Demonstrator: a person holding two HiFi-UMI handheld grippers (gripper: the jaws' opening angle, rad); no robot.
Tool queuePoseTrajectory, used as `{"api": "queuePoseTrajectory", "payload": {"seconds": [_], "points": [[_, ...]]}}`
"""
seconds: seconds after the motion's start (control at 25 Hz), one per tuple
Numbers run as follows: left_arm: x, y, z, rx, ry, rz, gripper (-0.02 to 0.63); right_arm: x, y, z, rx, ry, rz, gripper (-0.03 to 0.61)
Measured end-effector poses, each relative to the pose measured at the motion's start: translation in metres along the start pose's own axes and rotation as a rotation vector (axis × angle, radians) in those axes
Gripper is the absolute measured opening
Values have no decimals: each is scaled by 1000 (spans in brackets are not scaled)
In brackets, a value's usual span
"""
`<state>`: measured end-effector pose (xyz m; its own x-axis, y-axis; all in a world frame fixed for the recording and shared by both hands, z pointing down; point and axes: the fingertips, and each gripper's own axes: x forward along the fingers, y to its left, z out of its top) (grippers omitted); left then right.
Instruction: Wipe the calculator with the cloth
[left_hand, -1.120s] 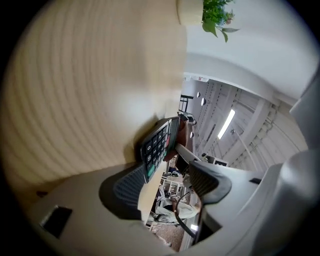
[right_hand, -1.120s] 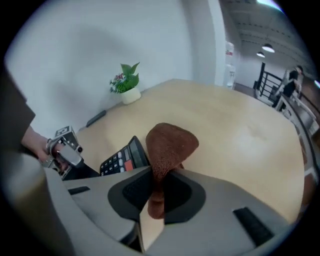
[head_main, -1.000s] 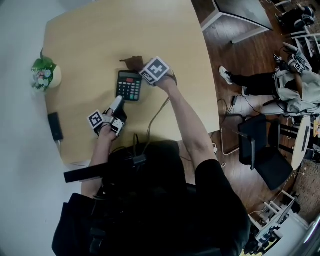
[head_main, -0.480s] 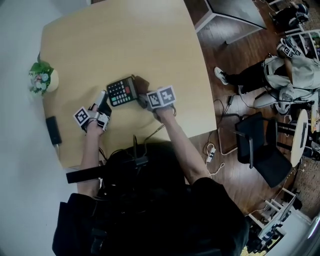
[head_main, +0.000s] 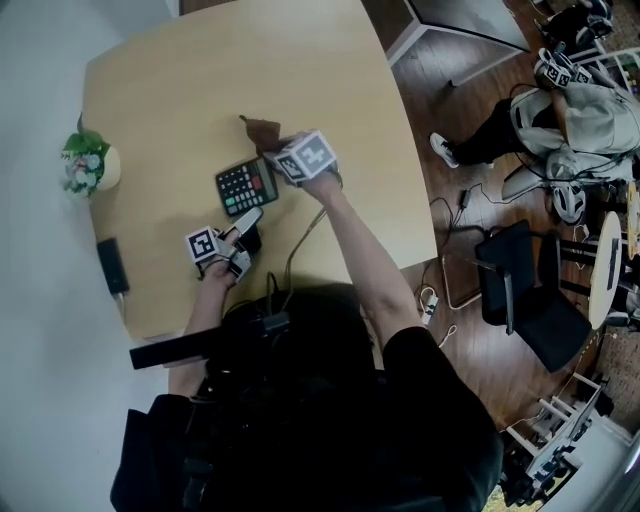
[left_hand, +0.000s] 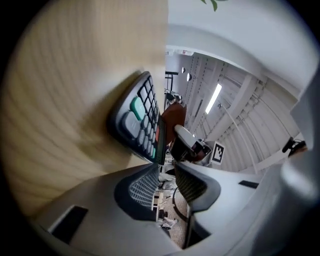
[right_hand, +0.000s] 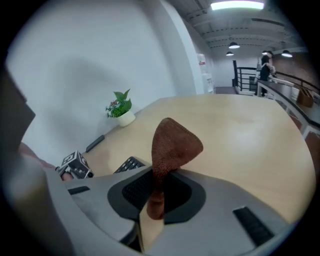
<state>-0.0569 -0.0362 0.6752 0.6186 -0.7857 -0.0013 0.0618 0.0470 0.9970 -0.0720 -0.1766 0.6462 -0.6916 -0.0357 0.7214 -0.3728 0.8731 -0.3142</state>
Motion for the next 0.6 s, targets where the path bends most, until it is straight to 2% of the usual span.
{"api": "queuePoseTrajectory", "payload": {"seconds": [0.12,0.32,0.52,0.6], "points": [[-1,4,11,-5,-32,-1,90,7,10,-15,-37,60,14,48],[-2,4,13,1,-40,-3,40,-16,33,-55,48,53,9,48],[-2,1,15,14,-38,-23,15,-34,81,-121,107,118,38,48],[-1,1,16,27,-34,-30,2,-39,87,-135,123,132,49,48]]}}
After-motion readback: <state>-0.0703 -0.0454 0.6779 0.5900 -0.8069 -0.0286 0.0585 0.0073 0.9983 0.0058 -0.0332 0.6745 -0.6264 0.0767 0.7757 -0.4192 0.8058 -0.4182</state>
